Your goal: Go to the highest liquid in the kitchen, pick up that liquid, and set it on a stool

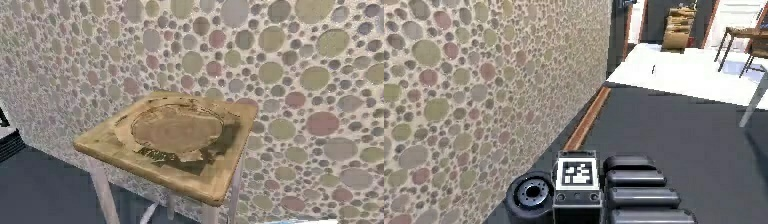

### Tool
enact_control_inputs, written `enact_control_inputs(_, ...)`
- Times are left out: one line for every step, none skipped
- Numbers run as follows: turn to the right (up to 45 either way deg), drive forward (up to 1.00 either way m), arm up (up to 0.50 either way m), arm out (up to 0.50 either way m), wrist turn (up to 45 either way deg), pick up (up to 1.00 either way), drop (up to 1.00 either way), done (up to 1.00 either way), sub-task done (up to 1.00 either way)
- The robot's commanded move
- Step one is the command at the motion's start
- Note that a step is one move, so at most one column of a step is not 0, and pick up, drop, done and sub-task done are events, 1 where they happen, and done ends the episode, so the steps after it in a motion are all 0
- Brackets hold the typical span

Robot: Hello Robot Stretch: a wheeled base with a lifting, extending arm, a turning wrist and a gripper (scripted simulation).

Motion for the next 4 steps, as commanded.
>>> enact_control_inputs(-45.0, 0.0, 0.0, 0.0, 0.0, 0.0, 0.0, 0.0, 0.0)
enact_control_inputs(-45.0, 0.0, 0.0, 0.0, 0.0, 0.0, 0.0, 0.0, 0.0)
enact_control_inputs(-18.0, 0.0, 0.0, 0.0, 0.0, 0.0, 0.0, 0.0, 0.0)
enact_control_inputs(0.0, 0.0, 0.0, 0.24, 0.0, 0.0, 0.0, 0.0, 0.0)
